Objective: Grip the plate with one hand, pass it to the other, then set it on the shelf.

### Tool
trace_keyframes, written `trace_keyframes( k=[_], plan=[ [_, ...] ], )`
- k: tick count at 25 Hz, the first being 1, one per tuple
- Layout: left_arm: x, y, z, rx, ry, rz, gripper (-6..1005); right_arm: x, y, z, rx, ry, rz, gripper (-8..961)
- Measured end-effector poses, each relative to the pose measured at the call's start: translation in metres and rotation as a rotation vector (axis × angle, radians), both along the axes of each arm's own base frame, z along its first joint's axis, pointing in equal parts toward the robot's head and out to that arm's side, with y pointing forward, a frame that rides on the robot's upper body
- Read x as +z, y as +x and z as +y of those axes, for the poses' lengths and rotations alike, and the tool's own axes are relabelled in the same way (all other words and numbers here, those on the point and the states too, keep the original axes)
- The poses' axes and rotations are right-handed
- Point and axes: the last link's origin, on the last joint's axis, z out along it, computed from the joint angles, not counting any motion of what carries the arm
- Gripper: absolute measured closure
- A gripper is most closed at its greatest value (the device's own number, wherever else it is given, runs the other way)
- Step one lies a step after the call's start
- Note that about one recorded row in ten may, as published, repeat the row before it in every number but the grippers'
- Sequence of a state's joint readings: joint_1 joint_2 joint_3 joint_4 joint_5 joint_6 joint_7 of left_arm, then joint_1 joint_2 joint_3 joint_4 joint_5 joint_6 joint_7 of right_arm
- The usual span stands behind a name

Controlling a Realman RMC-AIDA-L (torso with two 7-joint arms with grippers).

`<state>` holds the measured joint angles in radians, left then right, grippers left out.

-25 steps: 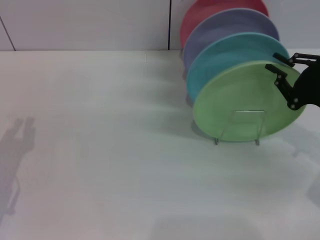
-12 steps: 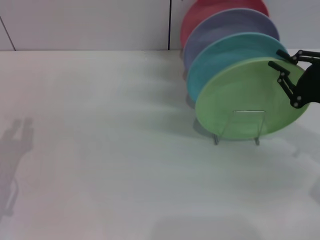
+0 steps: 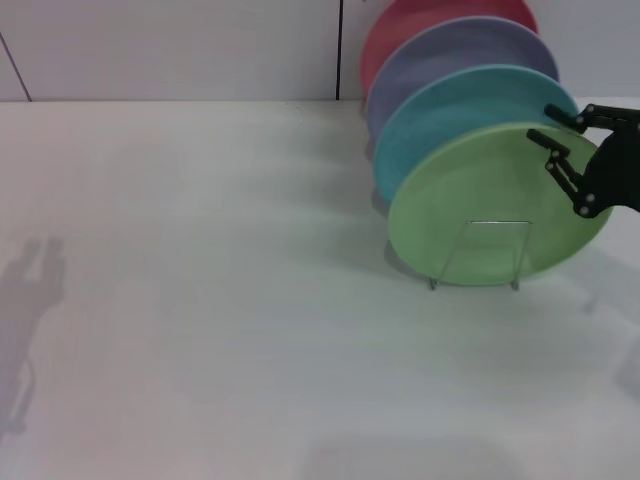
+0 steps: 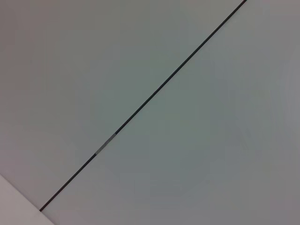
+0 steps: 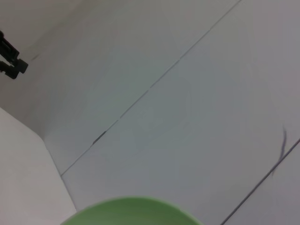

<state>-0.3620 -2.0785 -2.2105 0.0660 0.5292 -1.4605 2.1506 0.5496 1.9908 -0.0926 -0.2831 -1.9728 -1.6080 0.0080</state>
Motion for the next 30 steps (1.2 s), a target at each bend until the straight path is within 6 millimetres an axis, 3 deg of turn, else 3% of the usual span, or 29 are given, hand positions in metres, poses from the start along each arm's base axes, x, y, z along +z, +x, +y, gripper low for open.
trace_keyframes(
  k=[15, 21, 24, 26, 27, 30],
  plan=[
    [0.001, 0.001, 0.000, -0.007, 0.005, -0.001, 617, 0.011, -0.009, -0.007, 0.007, -0.122, 0.122, 607],
    [0.006, 0.001, 0.000, -0.019, 0.021, 0.014, 615, 0.051, -0.012, -0.025, 0.018, -0.155, 0.362, 608],
    [0.013, 0.001, 0.001, -0.033, 0.047, 0.054, 614, 0.084, 0.000, -0.035, -0.029, -0.098, 0.552, 608],
    [0.017, 0.002, 0.002, -0.047, 0.064, 0.103, 613, 0.107, 0.025, -0.048, -0.132, -0.004, 0.732, 608],
    [0.020, 0.003, 0.003, -0.058, 0.075, 0.133, 613, 0.107, 0.025, -0.048, -0.132, -0.004, 0.732, 608],
    [0.028, 0.007, 0.003, -0.105, 0.116, 0.244, 612, 0.117, 0.053, -0.063, -0.261, 0.107, 0.845, 607]
  ],
)
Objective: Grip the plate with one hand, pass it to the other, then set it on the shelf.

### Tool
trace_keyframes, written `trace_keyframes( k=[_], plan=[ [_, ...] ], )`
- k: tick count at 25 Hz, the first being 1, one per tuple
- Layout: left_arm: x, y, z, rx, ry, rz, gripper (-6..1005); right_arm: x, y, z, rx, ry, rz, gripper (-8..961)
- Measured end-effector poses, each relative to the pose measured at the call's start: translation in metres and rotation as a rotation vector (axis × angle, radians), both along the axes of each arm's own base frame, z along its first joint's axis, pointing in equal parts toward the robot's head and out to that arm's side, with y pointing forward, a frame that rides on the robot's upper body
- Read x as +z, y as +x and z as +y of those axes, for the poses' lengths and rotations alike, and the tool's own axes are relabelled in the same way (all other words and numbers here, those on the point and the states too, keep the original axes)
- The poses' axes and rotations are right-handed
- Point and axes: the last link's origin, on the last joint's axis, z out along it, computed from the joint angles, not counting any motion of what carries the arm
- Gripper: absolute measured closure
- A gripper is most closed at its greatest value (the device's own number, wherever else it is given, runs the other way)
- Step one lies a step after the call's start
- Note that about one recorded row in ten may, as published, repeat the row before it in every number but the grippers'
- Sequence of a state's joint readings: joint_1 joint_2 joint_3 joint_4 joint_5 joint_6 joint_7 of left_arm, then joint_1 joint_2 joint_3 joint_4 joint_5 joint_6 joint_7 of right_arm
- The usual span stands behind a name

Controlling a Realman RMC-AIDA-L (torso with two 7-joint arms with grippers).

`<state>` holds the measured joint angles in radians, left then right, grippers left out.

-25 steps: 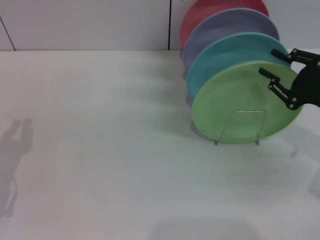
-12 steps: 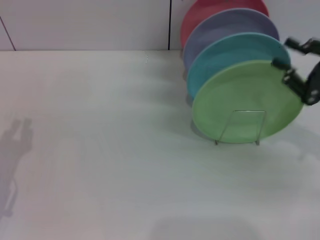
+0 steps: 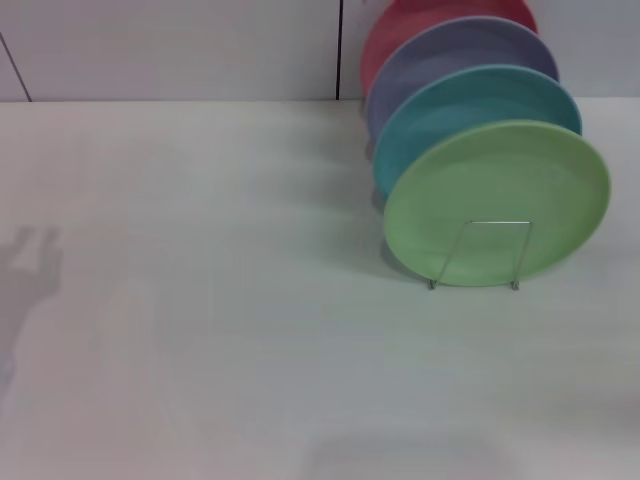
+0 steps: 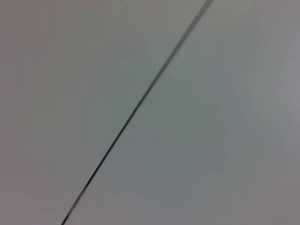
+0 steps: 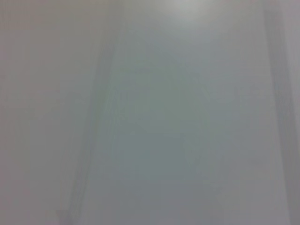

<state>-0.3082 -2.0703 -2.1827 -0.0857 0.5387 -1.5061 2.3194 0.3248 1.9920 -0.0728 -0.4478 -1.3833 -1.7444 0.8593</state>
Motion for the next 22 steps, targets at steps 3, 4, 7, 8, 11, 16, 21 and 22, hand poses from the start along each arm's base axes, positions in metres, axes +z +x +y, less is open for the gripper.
trace_keyframes(
  k=[3, 4, 7, 8, 11, 16, 21, 22],
  plan=[
    [0.009, 0.005, -0.001, -0.043, 0.045, 0.114, 611, 0.001, 0.022, -0.013, -0.122, 0.000, 0.075, 594],
    [0.013, 0.004, 0.000, -0.046, 0.054, 0.138, 610, 0.000, 0.034, -0.023, -0.179, -0.011, 0.126, 588],
    [0.021, 0.001, 0.003, -0.036, 0.067, 0.169, 609, -0.002, 0.043, -0.033, -0.221, 0.003, 0.163, 568],
    [0.025, 0.000, 0.004, -0.033, 0.077, 0.185, 609, -0.003, 0.047, -0.038, -0.246, 0.025, 0.187, 562],
    [0.033, -0.001, 0.004, -0.025, 0.103, 0.234, 471, -0.005, 0.063, -0.054, -0.348, 0.126, 0.267, 419],
    [0.038, -0.007, 0.005, 0.009, 0.125, 0.326, 153, -0.014, 0.075, -0.064, -0.427, 0.180, 0.313, 275],
    [0.044, -0.015, 0.010, 0.068, 0.133, 0.369, 138, -0.030, 0.077, -0.066, -0.461, 0.198, 0.294, 226],
    [0.046, -0.017, 0.011, 0.077, 0.133, 0.371, 138, -0.033, 0.076, -0.064, -0.464, 0.199, 0.289, 226]
  ],
)
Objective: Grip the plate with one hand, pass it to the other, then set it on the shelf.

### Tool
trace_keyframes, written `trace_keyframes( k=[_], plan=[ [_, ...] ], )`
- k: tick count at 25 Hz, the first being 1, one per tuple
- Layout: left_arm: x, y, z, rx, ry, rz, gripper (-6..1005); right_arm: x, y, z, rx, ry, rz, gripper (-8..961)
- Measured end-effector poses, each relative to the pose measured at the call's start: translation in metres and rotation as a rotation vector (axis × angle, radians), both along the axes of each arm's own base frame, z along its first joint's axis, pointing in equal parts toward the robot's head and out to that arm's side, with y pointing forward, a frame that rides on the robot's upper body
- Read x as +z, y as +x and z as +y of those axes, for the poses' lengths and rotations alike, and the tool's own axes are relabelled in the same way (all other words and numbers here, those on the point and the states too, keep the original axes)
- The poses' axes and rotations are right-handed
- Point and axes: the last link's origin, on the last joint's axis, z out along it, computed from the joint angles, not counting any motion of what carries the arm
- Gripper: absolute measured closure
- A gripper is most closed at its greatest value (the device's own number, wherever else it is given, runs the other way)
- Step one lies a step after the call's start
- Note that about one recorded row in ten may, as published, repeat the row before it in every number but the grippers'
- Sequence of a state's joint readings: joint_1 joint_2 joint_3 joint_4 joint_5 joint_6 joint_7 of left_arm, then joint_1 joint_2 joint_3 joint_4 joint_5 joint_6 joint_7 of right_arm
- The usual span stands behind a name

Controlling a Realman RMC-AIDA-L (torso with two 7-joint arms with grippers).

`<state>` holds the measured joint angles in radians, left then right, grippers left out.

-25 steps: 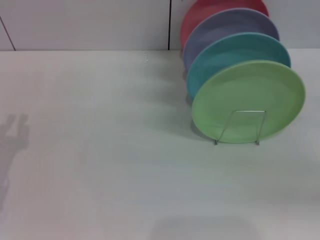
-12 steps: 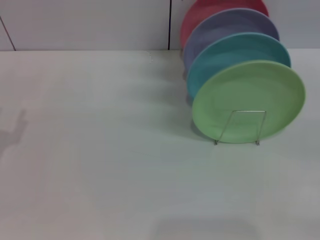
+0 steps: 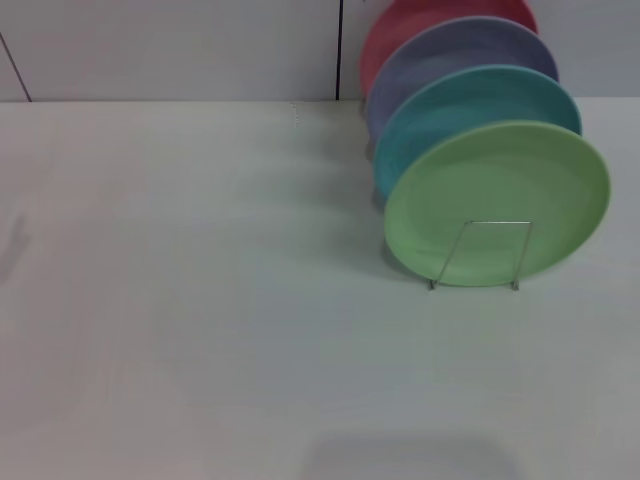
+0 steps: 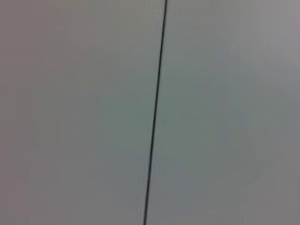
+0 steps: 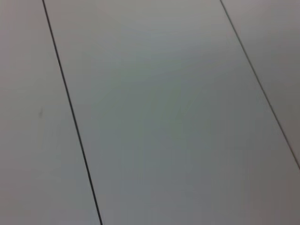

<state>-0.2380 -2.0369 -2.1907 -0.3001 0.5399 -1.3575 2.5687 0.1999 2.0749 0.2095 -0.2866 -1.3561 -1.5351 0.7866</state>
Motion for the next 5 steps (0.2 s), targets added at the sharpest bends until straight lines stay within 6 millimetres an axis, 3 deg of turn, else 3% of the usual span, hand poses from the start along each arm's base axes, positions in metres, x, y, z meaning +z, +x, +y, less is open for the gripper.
trace_keyframes(
  k=[5],
  plan=[
    [0.002, -0.003, 0.000, 0.018, 0.012, -0.008, 138, -0.008, -0.004, 0.014, -0.016, -0.005, -0.040, 226]
  ],
)
